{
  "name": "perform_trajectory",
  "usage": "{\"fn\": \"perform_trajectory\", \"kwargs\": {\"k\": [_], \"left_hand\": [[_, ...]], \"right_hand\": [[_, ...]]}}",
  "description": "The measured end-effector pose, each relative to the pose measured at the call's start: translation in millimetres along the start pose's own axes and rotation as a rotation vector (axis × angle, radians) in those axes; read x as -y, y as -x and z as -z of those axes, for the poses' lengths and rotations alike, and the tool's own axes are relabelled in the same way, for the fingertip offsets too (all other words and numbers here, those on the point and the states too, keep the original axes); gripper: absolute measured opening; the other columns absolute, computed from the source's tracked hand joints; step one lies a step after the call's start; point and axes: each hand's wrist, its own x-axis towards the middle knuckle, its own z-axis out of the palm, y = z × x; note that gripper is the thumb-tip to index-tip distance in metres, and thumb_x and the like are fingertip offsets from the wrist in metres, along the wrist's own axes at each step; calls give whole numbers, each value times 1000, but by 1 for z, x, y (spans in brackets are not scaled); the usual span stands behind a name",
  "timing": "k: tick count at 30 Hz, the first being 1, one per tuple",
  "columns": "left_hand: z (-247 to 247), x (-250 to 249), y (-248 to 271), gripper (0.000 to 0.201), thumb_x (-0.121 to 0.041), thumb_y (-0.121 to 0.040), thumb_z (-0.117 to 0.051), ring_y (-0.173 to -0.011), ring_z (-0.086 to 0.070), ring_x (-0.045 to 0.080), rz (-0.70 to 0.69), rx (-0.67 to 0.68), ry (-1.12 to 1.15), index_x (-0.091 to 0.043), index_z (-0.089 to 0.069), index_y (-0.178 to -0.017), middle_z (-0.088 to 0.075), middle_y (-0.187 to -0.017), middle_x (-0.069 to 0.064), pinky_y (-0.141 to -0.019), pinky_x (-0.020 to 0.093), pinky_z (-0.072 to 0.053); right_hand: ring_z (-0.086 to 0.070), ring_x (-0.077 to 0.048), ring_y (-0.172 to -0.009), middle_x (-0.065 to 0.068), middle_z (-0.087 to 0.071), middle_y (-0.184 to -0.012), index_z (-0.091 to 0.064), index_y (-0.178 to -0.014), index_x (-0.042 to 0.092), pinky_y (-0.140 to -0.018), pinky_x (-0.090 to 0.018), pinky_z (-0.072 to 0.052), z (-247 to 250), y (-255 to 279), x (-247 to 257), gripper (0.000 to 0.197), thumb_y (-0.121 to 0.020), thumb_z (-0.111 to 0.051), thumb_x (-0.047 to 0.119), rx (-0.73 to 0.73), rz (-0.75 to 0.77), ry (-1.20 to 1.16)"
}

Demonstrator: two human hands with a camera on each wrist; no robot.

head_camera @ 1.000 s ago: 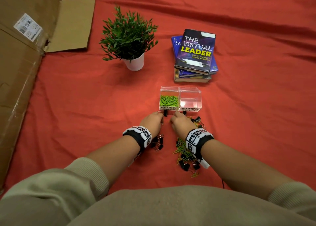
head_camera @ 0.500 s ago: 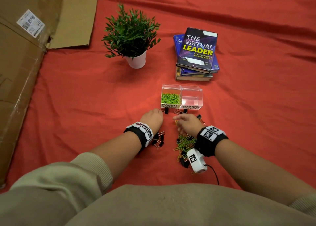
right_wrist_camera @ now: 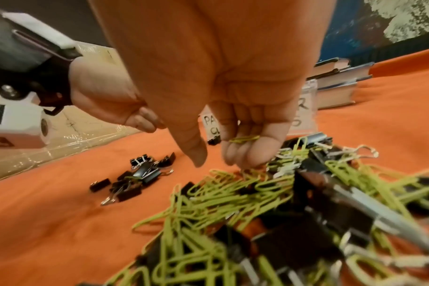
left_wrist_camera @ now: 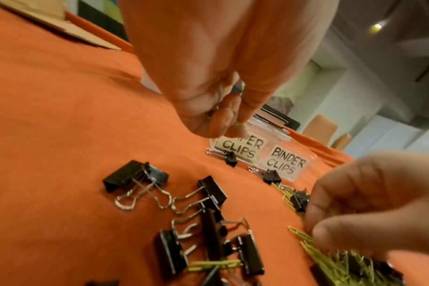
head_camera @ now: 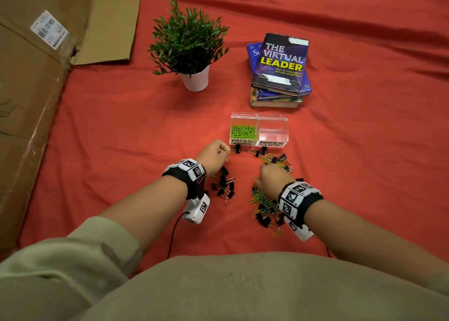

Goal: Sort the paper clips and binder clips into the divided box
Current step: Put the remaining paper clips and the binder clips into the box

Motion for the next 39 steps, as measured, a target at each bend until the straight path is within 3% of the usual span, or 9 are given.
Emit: {"fn": "perform_trajectory", "kwargs": {"k": [4, 9, 14, 17, 20, 26, 30, 35, 39], "left_hand": [[0, 6, 9, 30, -3, -94, -34, -43, -36, 10, 97, 49, 177, -18, -59, -96, -50, -66, -2, -39, 18, -30], [-2, 15, 21, 36, -5, -95, -27, -45, -44, 11, 196, 74, 284, -14, -52, -71, -47, -63, 4, -39, 19, -37], [-11, 30, 35, 23, -23, -90, -54, -62, -51, 17, 29, 101, -292, -21, -48, -68, -54, -66, -1, -61, 27, -37], [-17, 38, 42, 5, -18, -88, -55, -90, -61, 27, -117, 172, -554, -14, -58, -87, -65, -92, 8, -76, 31, -44], [-23, 39, 46, 17, -16, -91, -50, -101, -59, 32, -177, 140, -708, -8, -56, -104, -61, -109, 13, -85, 39, -49], [-25, 44, 46, 25, -24, -92, -52, -110, -56, 32, -171, 55, -773, -9, -53, -112, -58, -118, 12, -90, 43, -48], [-22, 43, 46, 23, -19, -90, -51, -110, -56, 33, -162, 60, -755, -10, -55, -111, -58, -119, 13, -89, 41, -48], [-23, 37, 46, 20, -16, -89, -47, -104, -58, 32, -183, 56, -746, -8, -57, -105, -59, -113, 12, -85, 39, -48], [-24, 34, 47, 7, -17, -87, -49, -91, -56, 31, -164, 14, -541, -12, -54, -87, -58, -92, 10, -74, 32, -40]], "right_hand": [[-51, -35, -117, -20, -47, -126, -46, -125, -3, -96, -43, -46, -16, 1, 11, 48, -91, -56, 30, -27, -64, -21], [-58, -33, -105, -19, -48, -125, -55, -112, -4, -94, -39, -45, -27, 3, 14, 34, -93, -54, 24, -95, -82, -162], [-60, -33, -100, -20, -60, -113, -60, -104, -3, -84, -36, -49, -23, 4, 18, 24, -93, -49, 15, -82, -65, -186], [-64, -32, -88, -15, -66, -94, -64, -96, -1, -77, -35, -53, -22, 2, 17, 17, -88, -54, 9, -90, -68, -355], [-60, -19, -59, -3, -63, -74, -63, -93, 7, -55, -25, -50, -18, 1, 11, 9, -85, -59, 4, -67, -122, -719], [-61, -17, -66, -8, -63, -95, -62, -90, 7, -62, -26, -55, -1, 5, -10, 13, -86, -58, -5, 58, -94, -1279], [-58, -19, -73, -10, -58, -86, -59, -101, -5, -57, -20, -56, 8, 14, -16, 18, -90, -46, -10, 151, -72, -1605], [-55, -18, -67, -9, -54, -78, -58, -88, 1, -54, -21, -53, 5, 18, -17, 15, -91, -43, 2, 193, -136, -1753], [-55, -18, -63, -10, -58, -75, -60, -88, 1, -59, -26, -49, -1, 16, -14, 11, -91, -52, 7, 160, -127, -1470]]}}
